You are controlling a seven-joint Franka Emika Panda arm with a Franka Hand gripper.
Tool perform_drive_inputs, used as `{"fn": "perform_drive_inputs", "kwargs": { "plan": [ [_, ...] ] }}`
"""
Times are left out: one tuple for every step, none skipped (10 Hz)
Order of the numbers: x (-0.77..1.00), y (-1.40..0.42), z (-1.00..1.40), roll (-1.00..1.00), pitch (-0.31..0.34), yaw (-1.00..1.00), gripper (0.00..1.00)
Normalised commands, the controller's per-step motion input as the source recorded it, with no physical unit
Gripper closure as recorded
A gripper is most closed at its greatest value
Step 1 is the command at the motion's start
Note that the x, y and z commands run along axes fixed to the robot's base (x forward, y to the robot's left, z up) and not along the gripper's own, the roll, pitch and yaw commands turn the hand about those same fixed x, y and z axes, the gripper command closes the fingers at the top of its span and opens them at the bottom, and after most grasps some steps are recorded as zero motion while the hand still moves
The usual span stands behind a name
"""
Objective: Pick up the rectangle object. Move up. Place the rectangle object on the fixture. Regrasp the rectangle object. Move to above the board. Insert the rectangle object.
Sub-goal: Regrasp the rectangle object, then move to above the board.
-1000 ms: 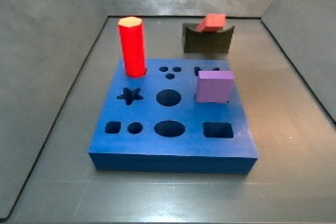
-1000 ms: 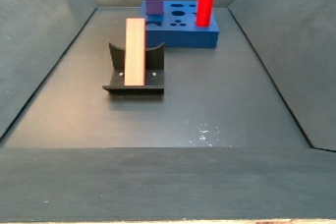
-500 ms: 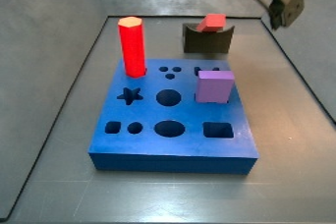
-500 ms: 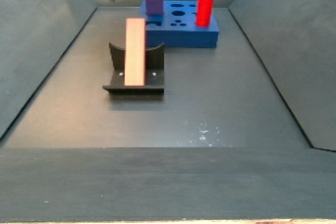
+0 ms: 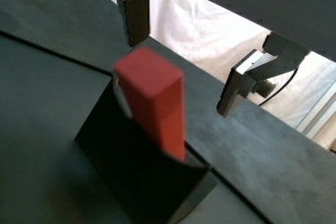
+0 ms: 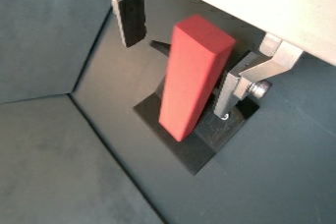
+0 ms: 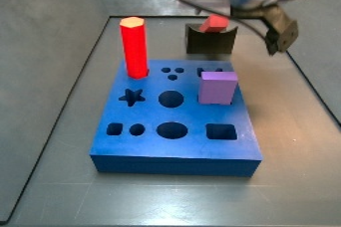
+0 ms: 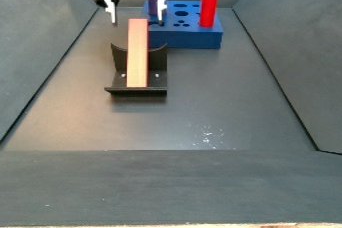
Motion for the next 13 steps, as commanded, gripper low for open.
{"fn": "perform_drive_inputs", "kwargs": {
  "plan": [
    [0.10,-0.01,-0.44,0.07,0.008,0.01,0.00],
    [0.09,-0.01,-0.30,0.07,0.015,0.02,0.00],
    [0.00,0.00,0.00,0.00,0.000,0.00,1.00],
    [0.06,0.17,1.00,-0.23,0.341,-0.23,1.00],
    [0.06,0.17,1.00,-0.23,0.342,-0.21,1.00],
    [0.05,0.16,1.00,-0.22,0.338,-0.08,1.00],
    [0.05,0.15,1.00,-0.20,0.317,0.02,1.00],
    [0.05,0.14,1.00,-0.16,0.288,0.10,1.00],
    [0.05,0.13,1.00,-0.11,0.245,0.16,1.00],
    [0.05,0.12,1.00,-0.07,0.209,0.19,1.00],
    [0.05,0.12,1.00,-0.05,0.185,0.20,1.00],
    [0.05,0.10,1.00,-0.03,0.133,0.20,1.00],
    [0.05,0.09,1.00,-0.03,0.097,0.20,1.00]
  ]
}}
